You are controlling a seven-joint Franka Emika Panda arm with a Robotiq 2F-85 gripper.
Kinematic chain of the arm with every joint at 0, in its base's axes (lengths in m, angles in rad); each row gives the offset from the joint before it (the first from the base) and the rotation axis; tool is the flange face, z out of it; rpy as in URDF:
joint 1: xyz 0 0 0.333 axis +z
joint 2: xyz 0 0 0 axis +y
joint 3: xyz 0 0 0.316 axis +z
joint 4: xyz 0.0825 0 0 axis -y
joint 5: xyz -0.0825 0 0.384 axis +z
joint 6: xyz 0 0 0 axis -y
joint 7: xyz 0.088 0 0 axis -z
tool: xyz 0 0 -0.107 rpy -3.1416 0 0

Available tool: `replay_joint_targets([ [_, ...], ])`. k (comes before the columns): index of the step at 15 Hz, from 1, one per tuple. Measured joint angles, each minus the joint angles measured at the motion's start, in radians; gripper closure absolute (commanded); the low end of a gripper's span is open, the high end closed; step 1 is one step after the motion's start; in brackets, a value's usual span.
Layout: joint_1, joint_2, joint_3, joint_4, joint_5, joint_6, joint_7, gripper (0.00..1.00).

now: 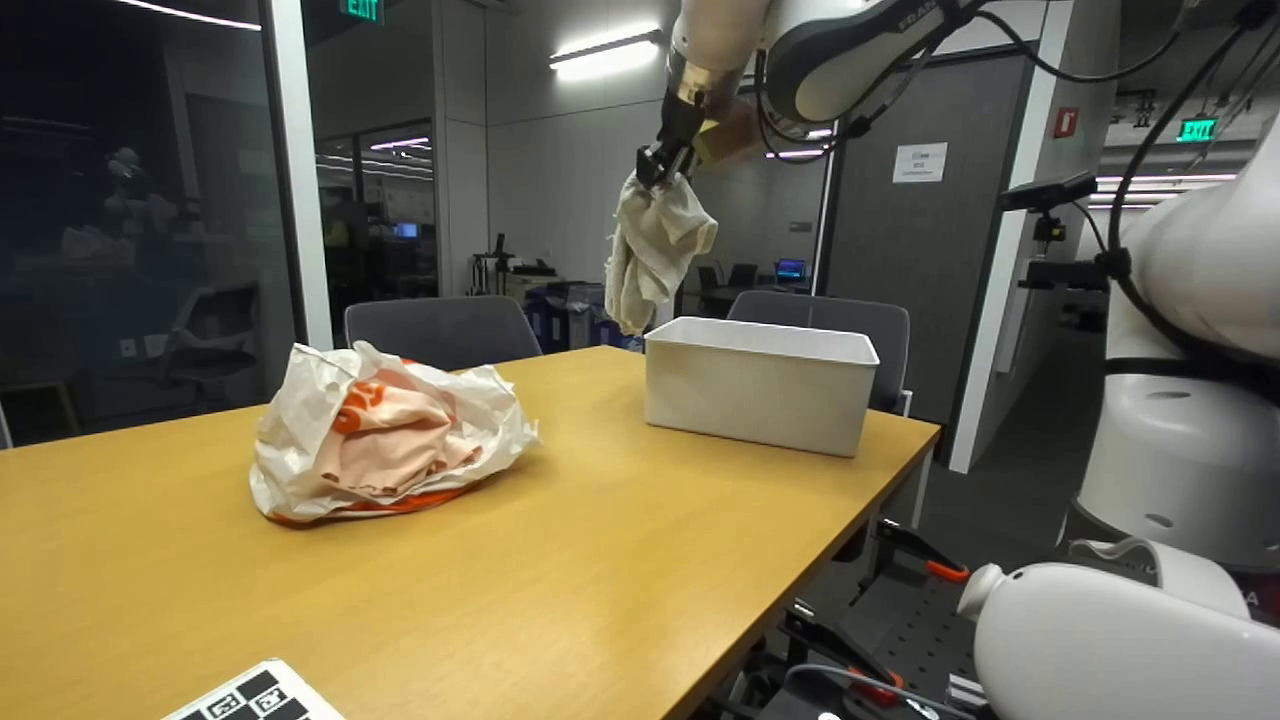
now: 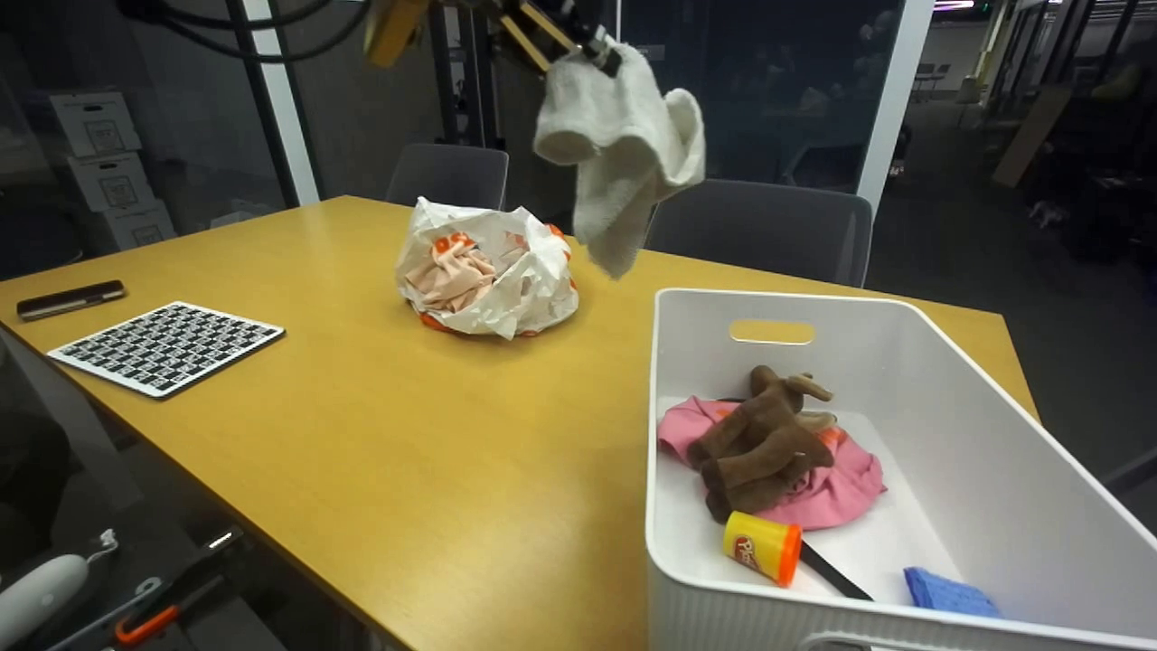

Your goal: Pick up the light pink shirt and white towel from the basket and put it on the table then pick up the pink shirt and white towel from the table and put them in the plastic bag one by one

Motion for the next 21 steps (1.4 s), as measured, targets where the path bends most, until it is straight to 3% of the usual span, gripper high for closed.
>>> replay_joint_targets([
  [4,0.119,-0.125,-0.025,-0.071,0.328,-0.032,-0.299,0.96],
  [7,0.161,-0.104,-0.066,-0.092,0.537,-0.024,-0.504,0.96],
  [11,0.283,0.012,-0.231,-0.113,0.752,0.012,-0.759,0.96],
  [15,0.444,0.152,-0.402,-0.111,1.046,0.014,-1.072,0.96],
  [18,0.548,0.253,-0.479,-0.094,1.262,-0.02,-1.294,0.97],
  [19,0.532,0.293,-0.452,-0.086,1.322,-0.019,-1.354,0.95],
  [21,0.421,0.383,-0.319,-0.065,1.389,0.023,-1.424,0.95],
])
